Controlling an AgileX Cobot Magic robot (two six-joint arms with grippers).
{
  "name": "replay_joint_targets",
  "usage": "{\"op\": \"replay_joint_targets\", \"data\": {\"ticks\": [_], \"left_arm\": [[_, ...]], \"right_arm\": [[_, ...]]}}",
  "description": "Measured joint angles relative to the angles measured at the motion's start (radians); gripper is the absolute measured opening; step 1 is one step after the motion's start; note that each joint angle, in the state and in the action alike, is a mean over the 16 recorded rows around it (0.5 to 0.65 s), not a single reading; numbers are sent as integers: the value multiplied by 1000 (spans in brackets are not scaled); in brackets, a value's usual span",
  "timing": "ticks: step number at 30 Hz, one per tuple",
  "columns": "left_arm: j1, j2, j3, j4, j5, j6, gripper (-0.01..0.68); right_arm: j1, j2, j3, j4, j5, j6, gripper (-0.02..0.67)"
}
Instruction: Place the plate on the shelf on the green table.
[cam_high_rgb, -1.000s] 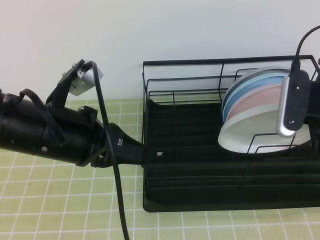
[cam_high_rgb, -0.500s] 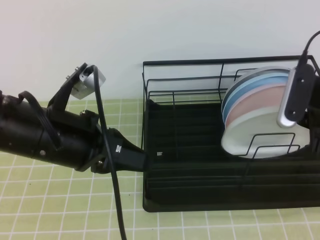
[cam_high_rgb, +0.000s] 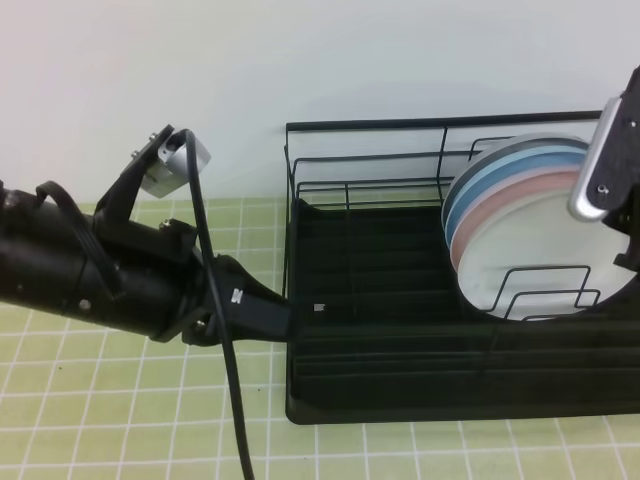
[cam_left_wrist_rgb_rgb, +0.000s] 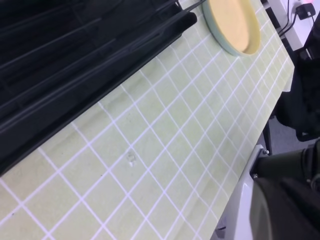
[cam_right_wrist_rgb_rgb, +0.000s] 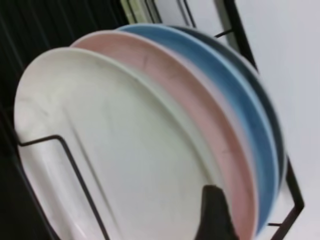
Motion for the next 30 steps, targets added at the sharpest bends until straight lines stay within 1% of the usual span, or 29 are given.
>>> {"op": "replay_joint_targets", "data": {"ticks": [4,8,14,19,22,25,30], "left_arm": [[0,-1,0,-1,-1,5,-2],[0,-1,0,0,-3,13,-2],[0,-3,0,3,-2,30,-2],[0,-19,0,13,5,43,-2],[0,-46,0,29,1,47,-2],[0,-91,4,58,-18,41,-2],[0,-209,45,134,-106,11,-2]], "right_arm": [[0,-28,0,32,1,0,422],[0,-66,0,82,29,12,372],[0,-156,0,163,123,97,226],[0,-267,12,215,206,220,98],[0,-347,38,240,240,309,40],[0,-438,83,265,253,396,11],[0,-616,206,328,229,521,0]]}}
